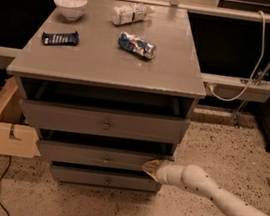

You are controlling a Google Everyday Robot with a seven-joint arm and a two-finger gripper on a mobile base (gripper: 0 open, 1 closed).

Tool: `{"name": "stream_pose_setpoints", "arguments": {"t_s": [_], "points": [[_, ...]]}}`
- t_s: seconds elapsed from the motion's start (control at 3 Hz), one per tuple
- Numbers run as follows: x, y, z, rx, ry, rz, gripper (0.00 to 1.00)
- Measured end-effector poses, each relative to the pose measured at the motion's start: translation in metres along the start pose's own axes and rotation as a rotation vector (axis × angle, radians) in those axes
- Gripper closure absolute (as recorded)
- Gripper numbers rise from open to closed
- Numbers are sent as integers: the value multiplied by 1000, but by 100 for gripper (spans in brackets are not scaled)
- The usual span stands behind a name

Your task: Close middle drawer

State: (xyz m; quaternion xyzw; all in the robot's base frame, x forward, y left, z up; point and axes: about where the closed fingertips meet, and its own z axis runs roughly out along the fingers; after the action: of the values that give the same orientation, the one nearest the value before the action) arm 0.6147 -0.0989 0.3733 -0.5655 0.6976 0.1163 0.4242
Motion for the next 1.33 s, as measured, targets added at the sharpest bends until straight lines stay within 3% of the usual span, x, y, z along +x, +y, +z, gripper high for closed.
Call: {"name": "stream_pose_setpoints", "arguments": {"t_s": [0.67, 1.0, 1.33], "points": [[10, -12, -6, 30, -14, 27, 100], [17, -2, -23, 28, -10, 58, 100], [20, 20, -59, 0, -34, 100, 100]]}}
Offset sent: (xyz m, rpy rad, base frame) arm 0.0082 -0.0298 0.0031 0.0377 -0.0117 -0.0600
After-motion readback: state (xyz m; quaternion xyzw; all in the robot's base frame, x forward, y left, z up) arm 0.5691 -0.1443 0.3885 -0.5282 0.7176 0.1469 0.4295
